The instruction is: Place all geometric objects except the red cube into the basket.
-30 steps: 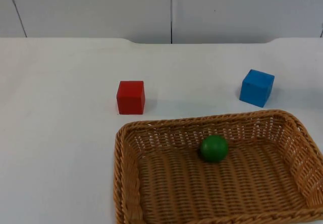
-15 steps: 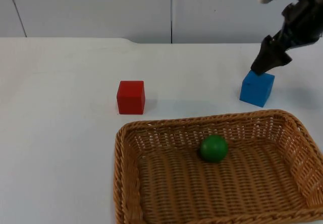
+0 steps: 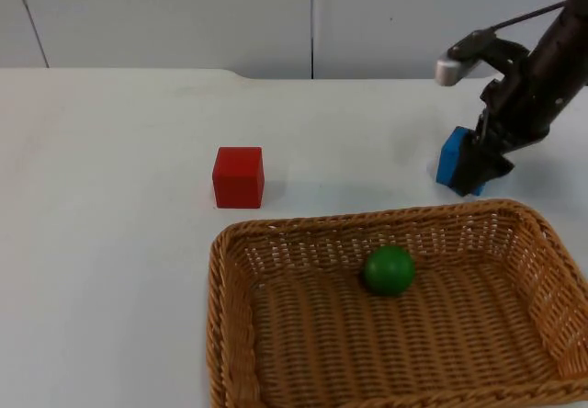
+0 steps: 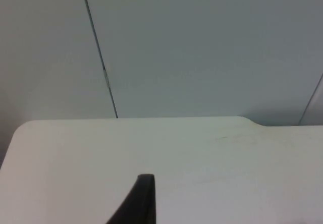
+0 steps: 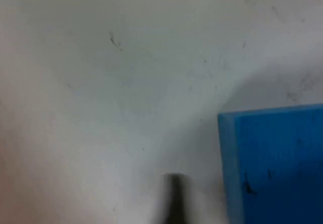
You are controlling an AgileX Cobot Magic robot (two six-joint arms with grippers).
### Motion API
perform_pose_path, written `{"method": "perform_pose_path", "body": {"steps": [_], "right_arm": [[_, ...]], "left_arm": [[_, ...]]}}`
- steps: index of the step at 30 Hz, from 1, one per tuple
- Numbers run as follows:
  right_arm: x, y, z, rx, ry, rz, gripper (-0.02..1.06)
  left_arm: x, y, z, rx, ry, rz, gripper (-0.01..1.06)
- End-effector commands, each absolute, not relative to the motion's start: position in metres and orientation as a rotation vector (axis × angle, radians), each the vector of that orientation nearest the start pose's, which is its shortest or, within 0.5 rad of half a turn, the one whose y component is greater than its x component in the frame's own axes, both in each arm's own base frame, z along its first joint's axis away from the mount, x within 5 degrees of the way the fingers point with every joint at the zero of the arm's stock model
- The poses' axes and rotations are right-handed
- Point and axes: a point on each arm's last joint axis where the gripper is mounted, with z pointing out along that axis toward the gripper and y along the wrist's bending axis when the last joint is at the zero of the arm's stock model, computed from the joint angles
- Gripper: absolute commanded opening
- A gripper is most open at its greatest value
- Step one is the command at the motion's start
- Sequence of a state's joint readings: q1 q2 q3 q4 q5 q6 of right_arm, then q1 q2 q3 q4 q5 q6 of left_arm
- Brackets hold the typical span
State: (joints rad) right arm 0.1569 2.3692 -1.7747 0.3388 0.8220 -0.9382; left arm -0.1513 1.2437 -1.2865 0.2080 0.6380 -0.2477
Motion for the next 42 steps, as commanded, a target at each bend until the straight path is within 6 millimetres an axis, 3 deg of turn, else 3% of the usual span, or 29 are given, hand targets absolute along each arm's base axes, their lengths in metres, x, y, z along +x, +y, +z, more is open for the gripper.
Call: {"method": "perform_pose_path", "body": {"steps": [1, 2, 5, 8, 12, 13, 15, 17, 19, 20, 22, 23, 24, 26, 28, 29, 31, 33, 38, 42], "right_arm": [[0.476, 0.101, 0.108, -1.197, 2.511, 0.217, 0.33], [0.478, 0.101, 0.109, -1.132, 2.52, 0.209, -0.02], [0.479, 0.1, 0.121, -1.083, 2.51, 0.2, 0.06], [0.476, 0.101, 0.136, -1.095, 2.504, 0.208, 0.07], [0.462, 0.101, 0.188, -1.076, 2.501, 0.255, 0.07], [0.462, 0.101, 0.188, -1.076, 2.501, 0.255, 0.07], [0.452, 0.102, 0.219, -1.054, 2.467, 0.283, 0.07], [0.444, 0.1, 0.253, -0.899, 2.399, 0.268, 0.07], [0.438, 0.097, 0.264, -0.823, 2.381, 0.246, 0.07], [0.425, 0.091, 0.286, -0.656, 2.334, 0.219, 0.07], [0.396, 0.083, 0.302, -0.576, 2.277, 0.184, 0.07], [0.381, 0.079, 0.303, -0.545, 2.248, 0.171, 0.07], [0.381, 0.079, 0.303, -0.545, 2.248, 0.171, 0.07], [0.342, 0.077, 0.315, -0.491, 2.136, 0.139, 0.07], [0.302, 0.083, 0.314, -0.513, 2.082, 0.145, 0.07], [0.302, 0.083, 0.314, -0.513, 2.082, 0.145, 0.07], [0.264, 0.092, 0.305, -0.574, 2.115, 0.202, 0.06], [0.24, 0.106, 0.294, -0.652, 2.203, 0.284, 0.06], [0.219, 0.139, 0.279, -0.772, 2.267, 0.393, 0.06], [0.22, 0.159, 0.259, -0.831, 2.332, 0.4, 0.06]], "left_arm": [[0.271, -0.029, 0.415, 0.003, 2.054, 0.0, 1.04], [0.271, -0.029, 0.414, 0.004, 2.056, 0.003, 1.04], [0.272, -0.029, 0.414, 0.005, 2.057, 0.003, 1.04], [0.272, -0.028, 0.414, 0.007, 2.055, 0.009, 1.04], [0.272, -0.028, 0.414, 0.009, 2.055, 0.013, 1.04], [0.272, -0.028, 0.414, 0.009, 2.055, 0.013, 1.04], [0.272, -0.028, 0.415, 0.01, 2.055, 0.016, 1.04], [0.272, -0.027, 0.415, 0.023, 2.051, 0.042, 1.04], [0.272, -0.026, 0.415, 0.03, 2.049, 0.058, 1.04], [0.272, -0.026, 0.415, 0.032, 2.048, 0.063, 1.04], [0.272, -0.026, 0.415, 0.033, 2.047, 0.065, 1.04], [0.272, -0.026, 0.415, 0.033, 2.047, 0.065, 1.04], [0.272, -0.026, 0.415, 0.033, 2.047, 0.065, 1.04], [0.272, -0.026, 0.415, 0.033, 2.049, 0.065, 1.04], [0.273, -0.026, 0.414, 0.033, 2.052, 0.065, 1.04], [0.273, -0.026, 0.414, 0.033, 2.052, 0.065, 1.04], [0.274, -0.026, 0.413, 0.033, 2.054, 0.066, 1.04], [0.274, -0.026, 0.414, 0.034, 2.051, 0.065, 1.04], [0.274, -0.026, 0.414, 0.033, 2.047, 0.059, 1.04], [0.273, -0.026, 0.413, 0.031, 2.057, 0.062, 1.04]]}}
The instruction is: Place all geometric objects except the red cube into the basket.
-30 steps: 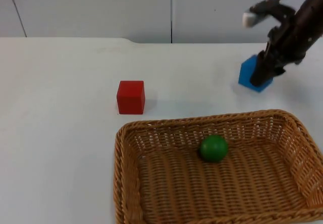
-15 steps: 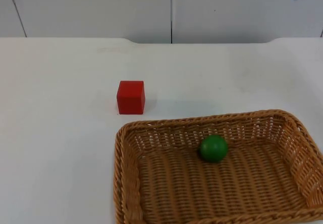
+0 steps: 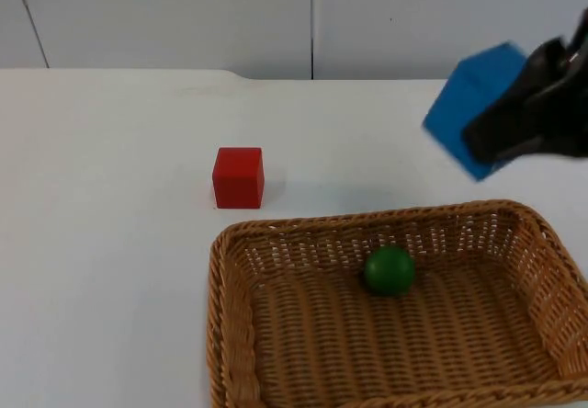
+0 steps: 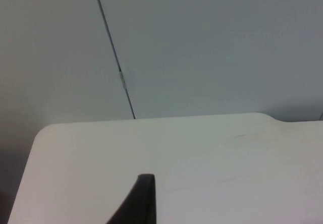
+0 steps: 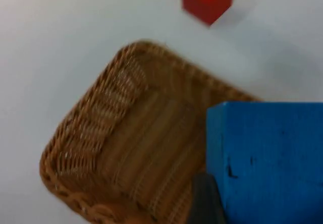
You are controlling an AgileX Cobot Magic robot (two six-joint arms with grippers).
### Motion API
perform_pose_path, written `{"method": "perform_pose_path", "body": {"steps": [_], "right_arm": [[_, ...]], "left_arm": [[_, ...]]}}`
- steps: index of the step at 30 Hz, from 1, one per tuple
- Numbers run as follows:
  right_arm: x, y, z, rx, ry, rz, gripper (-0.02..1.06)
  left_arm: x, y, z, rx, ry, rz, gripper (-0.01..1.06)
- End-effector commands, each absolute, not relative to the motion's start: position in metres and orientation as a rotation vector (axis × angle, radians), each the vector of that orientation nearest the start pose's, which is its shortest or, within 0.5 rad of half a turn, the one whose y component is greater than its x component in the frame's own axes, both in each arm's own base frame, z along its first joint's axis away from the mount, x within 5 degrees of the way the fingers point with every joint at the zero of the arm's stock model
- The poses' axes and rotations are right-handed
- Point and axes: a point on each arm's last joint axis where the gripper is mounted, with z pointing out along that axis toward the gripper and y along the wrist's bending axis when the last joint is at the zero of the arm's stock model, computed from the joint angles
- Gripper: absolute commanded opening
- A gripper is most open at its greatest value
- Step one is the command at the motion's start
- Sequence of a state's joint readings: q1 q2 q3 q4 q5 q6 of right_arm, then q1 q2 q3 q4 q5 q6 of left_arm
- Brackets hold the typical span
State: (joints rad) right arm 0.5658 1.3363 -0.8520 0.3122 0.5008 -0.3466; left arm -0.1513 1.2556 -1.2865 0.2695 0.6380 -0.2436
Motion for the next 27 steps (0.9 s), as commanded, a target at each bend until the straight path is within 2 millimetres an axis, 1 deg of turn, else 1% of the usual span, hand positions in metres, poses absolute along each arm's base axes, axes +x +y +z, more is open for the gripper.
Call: {"method": "perform_pose_path", "body": {"steps": [1, 2, 3, 4, 5, 6, 7, 8, 11, 15, 17, 21, 22, 24, 25, 26, 27], "right_arm": [[0.223, 0.163, 0.247, -0.869, 2.367, 0.364, 0.06], [0.229, 0.167, 0.228, -0.902, 2.43, 0.314, 0.06], [0.229, 0.167, 0.228, -0.902, 2.43, 0.314, 0.06], [0.231, 0.168, 0.221, -0.909, 2.454, 0.298, 0.06], [0.236, 0.171, 0.202, -0.934, 2.514, 0.27, 0.06], [0.239, 0.172, 0.191, -0.948, 2.548, 0.256, 0.06], [0.24, 0.173, 0.184, -0.952, 2.576, 0.25, 0.06], [0.24, 0.173, 0.184, -0.952, 2.576, 0.25, 0.06], [0.241, 0.174, 0.163, -0.969, 2.631, 0.229, 0.06], [0.244, 0.174, 0.153, -0.95, 2.593, 0.22, 0.07], [0.244, 0.174, 0.153, -0.943, 2.579, 0.222, 0.08], [0.246, 0.174, 0.145, -0.966, 2.586, 0.199, 0.16], [0.246, 0.174, 0.145, -0.966, 2.586, 0.199, 0.16], [0.245, 0.174, 0.136, -0.976, 2.626, 0.19, 0.28], [0.245, 0.174, 0.134, -0.978, 2.639, 0.189, 0.38], [0.245, 0.174, 0.134, -0.978, 2.639, 0.189, 0.38], [0.244, 0.174, 0.133, -0.976, 2.648, 0.191, 0.5]], "left_arm": [[0.273, -0.026, 0.413, 0.03, 2.062, 0.064, 1.04], [0.273, -0.026, 0.412, 0.033, 2.066, 0.067, 1.04], [0.273, -0.026, 0.412, 0.033, 2.066, 0.067, 1.04], [0.273, -0.026, 0.412, 0.035, 2.066, 0.068, 1.04], [0.273, -0.025, 0.412, 0.037, 2.067, 0.074, 1.04], [0.273, -0.025, 0.412, 0.038, 2.067, 0.077, 1.04], [0.273, -0.025, 0.412, 0.039, 2.067, 0.079, 1.04], [0.273, -0.025, 0.412, 0.039, 2.067, 0.079, 1.04], [0.273, -0.025, 0.412, 0.04, 2.066, 0.081, 1.04], [0.273, -0.025, 0.412, 0.041, 2.068, 0.084, 1.04], [0.273, -0.025, 0.412, 0.041, 2.068, 0.084, 1.04], [0.273, -0.025, 0.412, 0.041, 2.068, 0.084, 1.04], [0.273, -0.025, 0.412, 0.041, 2.068, 0.084, 1.04], [0.273, -0.025, 0.412, 0.041, 2.068, 0.084, 1.04], [0.273, -0.025, 0.412, 0.041, 2.068, 0.084, 1.04], [0.273, -0.025, 0.412, 0.041, 2.068, 0.084, 1.04], [0.273, -0.025, 0.412, 0.041, 2.068, 0.084, 1.04]]}}
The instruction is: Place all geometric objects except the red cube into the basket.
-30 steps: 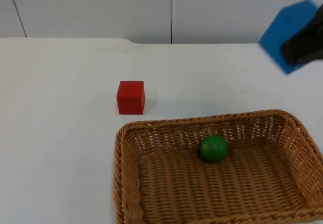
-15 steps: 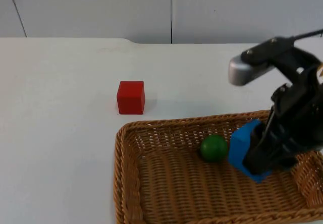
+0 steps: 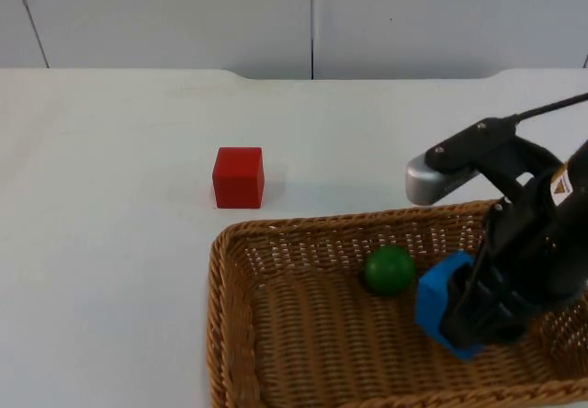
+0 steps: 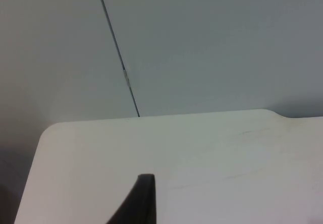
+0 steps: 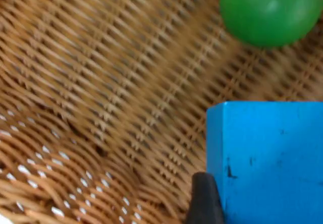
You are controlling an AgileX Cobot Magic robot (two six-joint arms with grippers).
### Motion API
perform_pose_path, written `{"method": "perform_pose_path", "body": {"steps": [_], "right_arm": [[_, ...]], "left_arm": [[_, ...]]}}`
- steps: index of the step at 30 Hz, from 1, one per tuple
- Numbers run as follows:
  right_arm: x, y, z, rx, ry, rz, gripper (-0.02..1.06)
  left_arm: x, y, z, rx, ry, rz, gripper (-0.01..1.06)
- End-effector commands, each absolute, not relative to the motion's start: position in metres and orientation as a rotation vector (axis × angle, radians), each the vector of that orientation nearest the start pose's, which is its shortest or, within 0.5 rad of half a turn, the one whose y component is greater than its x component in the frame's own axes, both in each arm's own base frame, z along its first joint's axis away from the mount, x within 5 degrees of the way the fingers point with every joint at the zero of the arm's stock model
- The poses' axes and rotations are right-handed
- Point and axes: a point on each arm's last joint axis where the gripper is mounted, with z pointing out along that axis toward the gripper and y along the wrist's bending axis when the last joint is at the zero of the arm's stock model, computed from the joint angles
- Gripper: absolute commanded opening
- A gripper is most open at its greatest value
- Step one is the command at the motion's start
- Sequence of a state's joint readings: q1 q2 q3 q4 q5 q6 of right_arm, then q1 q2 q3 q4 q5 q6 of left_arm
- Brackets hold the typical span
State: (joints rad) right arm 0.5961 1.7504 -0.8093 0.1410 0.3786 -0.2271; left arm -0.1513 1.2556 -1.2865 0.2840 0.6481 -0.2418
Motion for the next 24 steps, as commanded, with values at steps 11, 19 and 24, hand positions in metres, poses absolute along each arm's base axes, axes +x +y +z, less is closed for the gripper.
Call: {"method": "perform_pose_path", "body": {"steps": [11, 19, 24], "right_arm": [[0.243, 0.173, 0.178, -0.898, 2.484, 0.243, 1.03], [0.236, 0.14, 0.29, -0.581, 2.172, 0.344, 1.03], [0.251, 0.061, 0.368, -0.329, 2.015, 0.117, 1.03]], "left_arm": [[0.273, -0.025, 0.412, 0.042, 2.067, 0.086, 1.04], [0.273, -0.025, 0.413, 0.044, 2.061, 0.087, 1.04], [0.273, -0.025, 0.413, 0.045, 2.058, 0.085, 1.04]]}}
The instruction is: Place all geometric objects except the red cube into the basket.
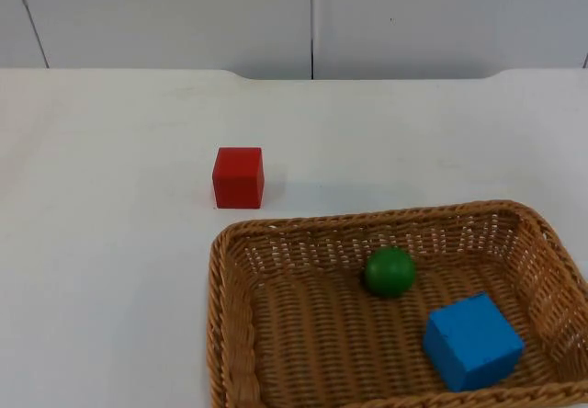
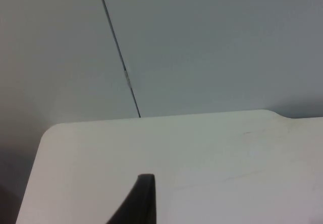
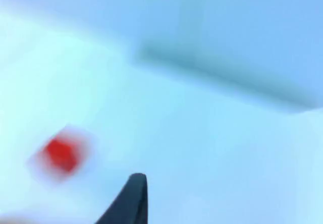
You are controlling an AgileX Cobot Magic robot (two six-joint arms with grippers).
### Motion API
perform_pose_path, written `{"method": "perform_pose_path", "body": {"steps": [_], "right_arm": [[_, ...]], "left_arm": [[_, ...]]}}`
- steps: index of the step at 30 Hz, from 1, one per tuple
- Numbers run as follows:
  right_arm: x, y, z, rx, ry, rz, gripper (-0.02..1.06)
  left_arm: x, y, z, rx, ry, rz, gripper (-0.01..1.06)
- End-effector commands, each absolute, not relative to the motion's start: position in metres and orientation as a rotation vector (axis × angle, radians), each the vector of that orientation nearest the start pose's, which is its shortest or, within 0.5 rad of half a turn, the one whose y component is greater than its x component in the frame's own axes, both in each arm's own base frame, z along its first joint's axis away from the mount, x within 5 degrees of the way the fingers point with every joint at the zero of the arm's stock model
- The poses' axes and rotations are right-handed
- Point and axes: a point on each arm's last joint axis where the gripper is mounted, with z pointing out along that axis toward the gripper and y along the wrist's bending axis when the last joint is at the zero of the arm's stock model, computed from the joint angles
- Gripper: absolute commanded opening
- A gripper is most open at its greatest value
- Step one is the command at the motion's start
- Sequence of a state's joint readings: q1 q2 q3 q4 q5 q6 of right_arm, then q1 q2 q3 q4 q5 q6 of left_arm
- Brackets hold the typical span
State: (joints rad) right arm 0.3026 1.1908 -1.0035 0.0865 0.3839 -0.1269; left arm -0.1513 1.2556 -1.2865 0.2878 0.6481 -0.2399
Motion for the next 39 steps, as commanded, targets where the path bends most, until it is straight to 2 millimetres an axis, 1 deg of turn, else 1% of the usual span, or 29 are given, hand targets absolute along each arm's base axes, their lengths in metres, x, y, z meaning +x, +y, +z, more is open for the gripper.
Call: {"method": "perform_pose_path", "body": {"steps": [1, 3, 4, 5, 7, 8, 12, 16, 22, 24, 26, 27, 28, 29, 31, 32, 33, 34, 36, 37, 39], "right_arm": [[0.255, 0.039, 0.376, -0.271, 2.034, 0.035, 1.03], [0.256, 0.003, 0.389, -0.178, 2.038, -0.069, 1.03], [0.256, -0.011, 0.392, -0.123, 2.037, -0.086, 1.03], [0.256, -0.011, 0.392, -0.123, 2.037, -0.086, 1.03], [0.254, -0.033, 0.393, -0.042, 2.035, -0.092, 1.03], [0.253, -0.039, 0.391, -0.018, 2.037, -0.072, 1.03], [0.254, -0.043, 0.392, 0.002, 2.014, -0.061, 1.03], [0.254, -0.044, 0.396, 0.026, 1.978, -0.065, 1.03], [0.254, -0.044, 0.396, 0.027, 1.977, -0.063, 1.03], [0.254, -0.044, 0.396, 0.026, 1.985, -0.058, 1.03], [0.251, -0.042, 0.4, 0.024, 1.993, -0.045, 1.03], [0.251, -0.042, 0.4, 0.024, 1.993, -0.045, 1.03], [0.248, -0.041, 0.407, 0.011, 1.995, -0.04, 1.03], [0.242, -0.038, 0.418, -0.014, 1.959, -0.053, 1.03], [0.222, -0.028, 0.445, -0.07, 1.846, -0.083, 1.03], [0.222, -0.028, 0.445, -0.07, 1.846, -0.083, 1.03], [0.204, -0.021, 0.463, -0.096, 1.769, -0.093, 1.03], [0.189, -0.017, 0.472, -0.105, 1.723, -0.102, 1.03], [0.16, -0.013, 0.485, -0.115, 1.653, -0.133, 1.03], [0.16, -0.013, 0.485, -0.115, 1.653, -0.133, 1.03], [0.135, -0.01, 0.489, -0.122, 1.598, -0.158, 1.03]], "left_arm": [[0.274, -0.025, 0.414, 0.046, 2.051, 0.083, 1.04], [0.274, -0.026, 0.415, 0.048, 2.039, 0.08, 1.04], [0.274, -0.026, 0.415, 0.049, 2.034, 0.079, 1.04], [0.274, -0.026, 0.415, 0.049, 2.034, 0.079, 1.04], [0.275, -0.026, 0.415, 0.049, 2.03, 0.074, 1.04], [0.275, -0.026, 0.415, 0.046, 2.029, 0.068, 1.04], [0.275, -0.027, 0.417, 0.038, 2.013, 0.057, 1.04], [0.277, -0.025, 0.42, -0.076, 1.977, 0.011, 1.04], [0.278, -0.024, 0.421, -0.058, 1.95, 0.045, 1.04], [0.279, -0.023, 0.424, -0.026, 1.918, 0.081, 1.04], [0.279, -0.022, 0.43, 0.021, 1.862, 0.125, 1.04], [0.279, -0.022, 0.43, 0.021, 1.862, 0.125, 1.04], [0.277, -0.021, 0.433, 0.033, 1.844, 0.139, 1.04], [0.275, -0.021, 0.436, 0.032, 1.831, 0.135, 1.04], [0.267, -0.02, 0.441, -0.005, 1.822, 0.102, 1.04], [0.267, -0.02, 0.441, -0.005, 1.822, 0.102, 1.04], [0.26, -0.019, 0.443, -0.037, 1.84, 0.083, 1.04], [0.256, -0.018, 0.444, -0.054, 1.851, 0.071, 1.04], [0.244, -0.018, 0.45, -0.088, 1.843, 0.023, 1.04], [0.244, -0.018, 0.45, -0.088, 1.843, 0.023, 1.04], [0.226, -0.018, 0.46, -0.119, 1.81, -0.048, 1.04]]}}
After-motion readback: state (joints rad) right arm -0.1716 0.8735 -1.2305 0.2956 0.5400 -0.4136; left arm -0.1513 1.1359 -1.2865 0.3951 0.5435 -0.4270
